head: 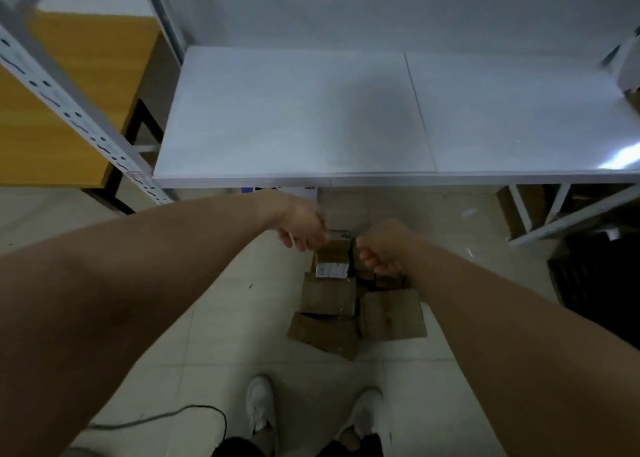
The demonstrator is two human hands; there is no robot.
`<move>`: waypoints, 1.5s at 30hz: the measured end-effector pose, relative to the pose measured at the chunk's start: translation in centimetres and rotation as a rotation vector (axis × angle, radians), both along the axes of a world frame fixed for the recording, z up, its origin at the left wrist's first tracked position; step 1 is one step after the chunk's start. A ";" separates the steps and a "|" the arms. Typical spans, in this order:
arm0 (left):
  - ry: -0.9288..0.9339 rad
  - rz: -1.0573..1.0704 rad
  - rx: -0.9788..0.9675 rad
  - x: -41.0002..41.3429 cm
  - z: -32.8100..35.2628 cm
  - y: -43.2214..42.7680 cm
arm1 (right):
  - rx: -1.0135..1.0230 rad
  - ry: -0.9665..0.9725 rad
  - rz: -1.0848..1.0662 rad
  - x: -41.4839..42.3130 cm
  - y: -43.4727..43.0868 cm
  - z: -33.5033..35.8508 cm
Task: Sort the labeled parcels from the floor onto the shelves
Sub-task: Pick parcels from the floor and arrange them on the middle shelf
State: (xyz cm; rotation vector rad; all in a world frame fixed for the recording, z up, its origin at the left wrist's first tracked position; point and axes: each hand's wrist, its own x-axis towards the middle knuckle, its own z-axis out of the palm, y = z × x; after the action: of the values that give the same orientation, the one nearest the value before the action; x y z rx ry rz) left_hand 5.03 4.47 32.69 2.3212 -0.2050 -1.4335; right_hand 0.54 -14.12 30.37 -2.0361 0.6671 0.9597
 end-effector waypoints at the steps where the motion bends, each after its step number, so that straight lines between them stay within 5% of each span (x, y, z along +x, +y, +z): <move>1: 0.008 -0.002 0.001 0.1 -1.9 0.3 | 0.001 0.008 -0.017 -0.1 0.4 -1.9; 9: 0.000 0.060 -0.082 1.0 -18.8 -1.2 | 0.008 -0.045 -0.146 -0.4 -0.7 -18.2; 16: -0.027 0.326 -0.054 1.1 -37.9 -1.4 | 0.013 -0.061 -0.346 1.6 -2.2 -35.8; 26: -0.035 0.634 -0.161 4.2 -55.5 -3.1 | 0.003 -0.192 -0.197 5.3 -2.3 -52.9; 34: 0.220 0.719 -0.190 5.1 -56.1 -3.6 | 0.129 -0.292 -0.252 6.6 -1.2 -53.7; 42: 0.456 0.623 -0.275 8.8 -47.4 -3.5 | 0.102 -0.342 -0.275 10.5 -4.5 -43.3; 45: 0.397 0.533 -0.187 8.5 -40.8 -4.6 | 0.060 -0.299 -0.292 9.7 -6.5 -37.8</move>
State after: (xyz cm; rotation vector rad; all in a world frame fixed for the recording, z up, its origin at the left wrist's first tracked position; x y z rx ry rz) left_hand 13.50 -0.12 -8.10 1.7155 0.3527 -1.4710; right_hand 10.23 -20.61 -7.44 -1.9109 0.7355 0.4884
